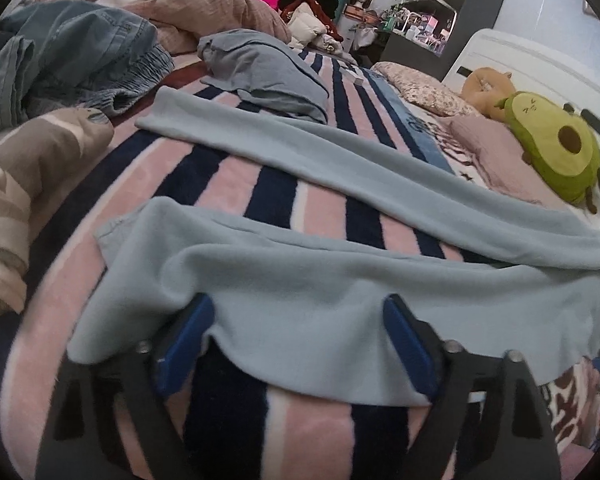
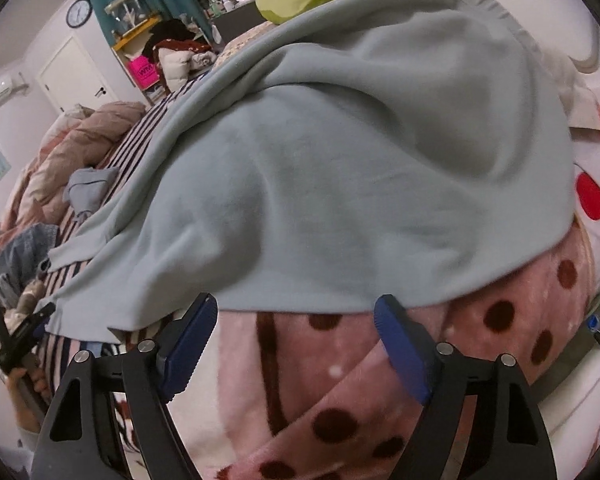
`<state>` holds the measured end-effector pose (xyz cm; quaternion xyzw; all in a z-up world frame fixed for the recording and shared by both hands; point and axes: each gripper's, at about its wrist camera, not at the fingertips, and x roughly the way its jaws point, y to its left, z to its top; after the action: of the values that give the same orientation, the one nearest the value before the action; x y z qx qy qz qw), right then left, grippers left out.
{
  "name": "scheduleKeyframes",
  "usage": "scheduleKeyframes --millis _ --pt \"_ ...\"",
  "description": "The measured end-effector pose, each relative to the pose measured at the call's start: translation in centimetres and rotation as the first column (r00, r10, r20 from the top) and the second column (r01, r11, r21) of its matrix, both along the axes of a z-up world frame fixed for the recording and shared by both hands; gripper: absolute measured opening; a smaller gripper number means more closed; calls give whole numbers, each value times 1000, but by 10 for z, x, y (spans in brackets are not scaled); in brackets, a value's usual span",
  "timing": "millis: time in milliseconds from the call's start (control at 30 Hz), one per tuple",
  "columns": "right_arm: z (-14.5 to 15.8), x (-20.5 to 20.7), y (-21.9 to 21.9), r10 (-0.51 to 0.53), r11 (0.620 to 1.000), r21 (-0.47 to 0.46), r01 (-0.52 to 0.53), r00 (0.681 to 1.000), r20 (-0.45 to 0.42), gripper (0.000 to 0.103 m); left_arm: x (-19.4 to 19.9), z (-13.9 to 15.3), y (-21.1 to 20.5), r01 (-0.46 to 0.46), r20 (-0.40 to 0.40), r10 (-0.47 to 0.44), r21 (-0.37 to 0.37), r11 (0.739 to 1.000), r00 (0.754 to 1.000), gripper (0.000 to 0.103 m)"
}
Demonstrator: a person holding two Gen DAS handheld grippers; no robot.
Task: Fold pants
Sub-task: 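Lower both tools and grasp the sweatpants leg hems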
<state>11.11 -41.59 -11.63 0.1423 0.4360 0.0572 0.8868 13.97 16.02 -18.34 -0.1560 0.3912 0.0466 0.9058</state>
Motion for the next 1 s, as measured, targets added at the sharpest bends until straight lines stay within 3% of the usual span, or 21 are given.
scheduleKeyframes --millis 67,133,400,433,500,567,633,733,1000 --pt "-1 -1 -8 -38 999 -4 38 999 8 77 2 1 -1 1 0 -1 14 1000 1000 60" --pt "-4 -1 -14 -60 998 29 60 998 12 77 3 2 0 10 8 -10 -1 1000 1000 38" --pt "-8 26 -18 -92 994 64 88 994 55 77 11 4 -5 52 39 -50 -62 997 998 12" --pt "-8 28 -19 -91 994 69 87 994 60 77 10 6 -4 58 50 -54 -70 996 997 11" --pt "-4 31 -17 -96 995 43 93 992 78 65 7 9 -2 55 72 -50 -77 996 996 10" --pt "-1 32 -15 -101 995 17 100 991 90 31 3 15 1 53 104 -44 -89 995 994 10" --pt "1 30 -18 -109 994 2 110 989 97 9 1 21 2 49 122 -39 -76 996 992 10" --pt "8 23 -21 -135 990 -11 138 981 137 4 -2 30 3 33 143 -27 -40 999 989 10" --pt "30 4 -27 -147 989 2 151 966 213 3 -7 37 9 45 144 -42 -18 999 989 10"
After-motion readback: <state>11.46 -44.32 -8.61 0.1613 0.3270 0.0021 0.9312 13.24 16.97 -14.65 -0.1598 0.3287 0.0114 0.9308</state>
